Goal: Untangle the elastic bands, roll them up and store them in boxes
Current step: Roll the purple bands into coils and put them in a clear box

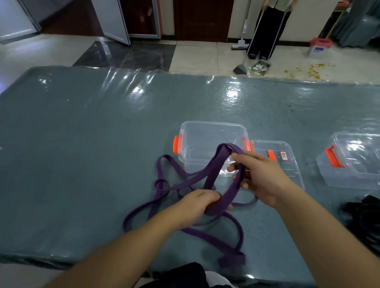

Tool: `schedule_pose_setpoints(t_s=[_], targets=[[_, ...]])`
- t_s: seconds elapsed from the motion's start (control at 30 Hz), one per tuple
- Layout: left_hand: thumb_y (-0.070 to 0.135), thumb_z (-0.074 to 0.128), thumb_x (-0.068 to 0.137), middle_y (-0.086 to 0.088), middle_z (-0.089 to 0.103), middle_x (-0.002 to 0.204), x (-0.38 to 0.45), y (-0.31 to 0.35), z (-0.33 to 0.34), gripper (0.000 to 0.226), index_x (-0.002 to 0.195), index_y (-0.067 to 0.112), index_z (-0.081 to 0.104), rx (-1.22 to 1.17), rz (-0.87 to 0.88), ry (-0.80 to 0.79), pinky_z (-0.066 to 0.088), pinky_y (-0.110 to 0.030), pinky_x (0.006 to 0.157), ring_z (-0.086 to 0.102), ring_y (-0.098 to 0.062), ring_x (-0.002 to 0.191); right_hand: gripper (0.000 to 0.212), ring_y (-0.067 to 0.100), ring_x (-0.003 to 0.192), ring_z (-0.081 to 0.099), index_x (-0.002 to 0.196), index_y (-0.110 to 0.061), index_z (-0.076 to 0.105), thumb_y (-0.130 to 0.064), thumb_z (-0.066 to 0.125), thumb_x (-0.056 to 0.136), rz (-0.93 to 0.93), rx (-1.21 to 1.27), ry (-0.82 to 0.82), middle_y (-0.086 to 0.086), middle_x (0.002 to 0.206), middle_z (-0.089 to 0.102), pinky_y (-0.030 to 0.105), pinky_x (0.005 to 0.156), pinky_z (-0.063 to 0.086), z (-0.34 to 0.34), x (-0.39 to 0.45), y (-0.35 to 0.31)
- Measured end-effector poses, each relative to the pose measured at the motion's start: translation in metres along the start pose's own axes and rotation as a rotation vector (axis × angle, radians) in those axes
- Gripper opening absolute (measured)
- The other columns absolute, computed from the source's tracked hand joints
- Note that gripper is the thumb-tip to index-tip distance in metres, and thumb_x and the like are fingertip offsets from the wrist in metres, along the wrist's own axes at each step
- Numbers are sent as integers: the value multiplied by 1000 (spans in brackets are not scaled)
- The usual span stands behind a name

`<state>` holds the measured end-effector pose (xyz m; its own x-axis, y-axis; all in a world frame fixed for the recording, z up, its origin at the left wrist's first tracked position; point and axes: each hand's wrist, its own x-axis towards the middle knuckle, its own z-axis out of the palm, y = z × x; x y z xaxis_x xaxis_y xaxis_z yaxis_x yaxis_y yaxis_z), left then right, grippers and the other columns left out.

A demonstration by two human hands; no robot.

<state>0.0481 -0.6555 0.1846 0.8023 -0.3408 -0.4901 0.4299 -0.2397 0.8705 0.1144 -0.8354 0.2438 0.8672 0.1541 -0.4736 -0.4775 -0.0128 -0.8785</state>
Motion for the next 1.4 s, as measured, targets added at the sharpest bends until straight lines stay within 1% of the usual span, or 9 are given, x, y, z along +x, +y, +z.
schedule_pose_setpoints(t_s=[0.13, 0.23, 0.37, 0.53, 0.67, 0.8, 0.97, 1.2, 1.4], targets=[[39, 65, 89, 9, 73, 86, -5, -1, -17, 20, 91, 22, 75, 176, 139, 51, 53, -47, 100, 65, -10, 85, 15, 19, 60, 61, 103, -7, 71, -20, 66, 100, 13, 30, 41, 13, 83, 71, 25, 43, 40, -9, 6, 1], [23, 71, 92, 2, 78, 94, -12, 11, -29, 7, 96, 21, 76, 175, 185, 64, 56, -46, 101, 73, -17, 91, 21, 17, 58, 62, 108, -2, 71, -22, 66, 100, 47, 69, 59, 12, 81, 73, 24, 44, 42, -12, 8, 2], [17, 68, 86, 5, 78, 99, -21, 35, -47, 23, 100, 34, 72, 238, 343, 224, 60, -44, 94, 74, -22, 94, 35, 20, 59, 72, 102, -4, 70, -38, 64, 100, 125, -52, 69, 13, 85, 78, 25, 47, 45, -13, 9, -3], [18, 70, 97, 15, 68, 108, -37, 97, -71, 28, 110, 43, 67, 455, 570, 410, 48, -20, 97, 63, -2, 105, 66, 26, 54, 66, 98, 4, 70, -58, 49, 103, 171, -387, 45, 15, 67, 71, 25, 46, 45, -13, 4, -22], [26, 63, 102, 17, 61, 114, -54, 154, -74, 22, 122, 36, 64, 628, 660, 431, 41, -6, 88, 56, 6, 107, 26, 24, 81, 72, 108, -13, 71, -36, 61, 102, -220, -439, 44, 4, 87, 74, 41, 76, 59, -2, -4, -48], [26, 66, 100, 12, 59, 115, -66, 202, -75, 25, 124, 34, 66, 658, 761, 468, 48, -12, 90, 59, -1, 110, 25, 5, 113, 66, 128, -24, 65, -22, 60, 103, -620, -300, -80, -8, 120, 71, 27, 101, 53, 21, -31, -98], [24, 74, 95, 15, 70, 114, -80, 247, -77, 31, 125, 30, 73, 683, 831, 523, 53, -23, 99, 66, 0, 106, 32, 14, 124, 64, 113, -45, 73, -57, 47, 97, -773, -193, -111, -9, 121, 74, 45, 114, 45, 40, -46, -144], [23, 83, 88, 19, 74, 97, -98, 289, -72, 19, 104, 31, 78, 640, 970, 559, 56, -17, 85, 69, 1, 96, 44, 29, 104, 73, 119, -16, 71, -35, 32, 112, -715, 112, -334, 11, 108, 77, 51, 102, 55, 44, -51, -177], [19, 76, 93, 21, 74, 95, -113, 319, -76, 21, 109, 32, 77, 648, 1032, 532, 59, -29, 84, 69, -2, 91, 40, 17, 65, 46, 96, -7, 61, -38, 40, 111, -712, 156, -287, 3, 70, 47, 35, 68, 42, 48, -70, -214]])
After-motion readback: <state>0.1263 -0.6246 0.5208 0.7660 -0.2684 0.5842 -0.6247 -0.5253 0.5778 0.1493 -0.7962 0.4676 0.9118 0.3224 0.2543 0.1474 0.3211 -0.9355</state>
